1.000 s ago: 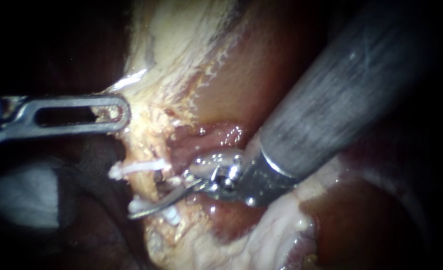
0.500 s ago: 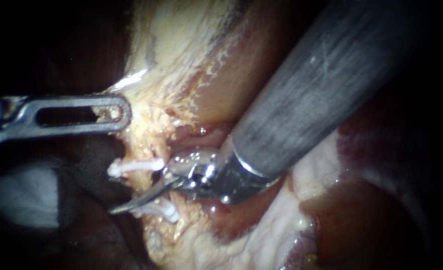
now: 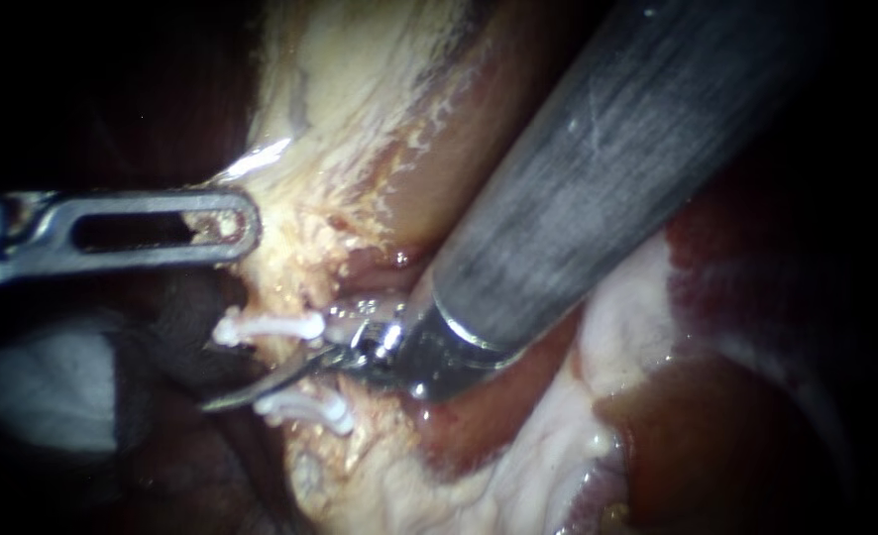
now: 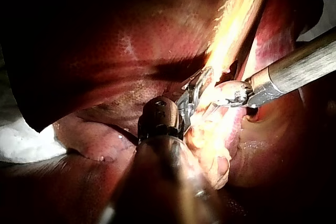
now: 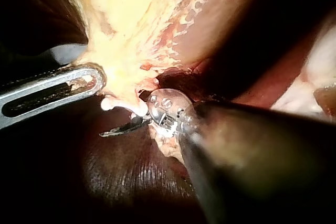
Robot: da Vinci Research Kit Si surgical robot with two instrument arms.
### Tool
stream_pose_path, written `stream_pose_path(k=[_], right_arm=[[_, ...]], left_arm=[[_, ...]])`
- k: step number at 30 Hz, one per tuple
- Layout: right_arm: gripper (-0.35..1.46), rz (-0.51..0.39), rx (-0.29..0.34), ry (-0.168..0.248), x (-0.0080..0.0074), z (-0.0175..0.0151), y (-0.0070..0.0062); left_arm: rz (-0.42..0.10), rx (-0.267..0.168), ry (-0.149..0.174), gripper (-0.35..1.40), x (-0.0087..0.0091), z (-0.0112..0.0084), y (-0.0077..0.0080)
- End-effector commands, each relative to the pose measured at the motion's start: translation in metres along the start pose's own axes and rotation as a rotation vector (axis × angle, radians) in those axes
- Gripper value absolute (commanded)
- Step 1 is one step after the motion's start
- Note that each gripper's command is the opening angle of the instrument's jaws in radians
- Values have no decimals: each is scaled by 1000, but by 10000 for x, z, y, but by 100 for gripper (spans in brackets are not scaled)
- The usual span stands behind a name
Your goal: Go to the cutting position left tube
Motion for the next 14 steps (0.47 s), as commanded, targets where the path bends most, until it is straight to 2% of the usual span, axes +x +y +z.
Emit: stream_pose_path(k=[1,14], right_arm=[[140,0,0,0,0,1,-1],[140,0,0,-1,0,0,-1]], left_arm=[[0,0,0,-33,0,0,0],[-1,0,0,-33,0,0,-2]])
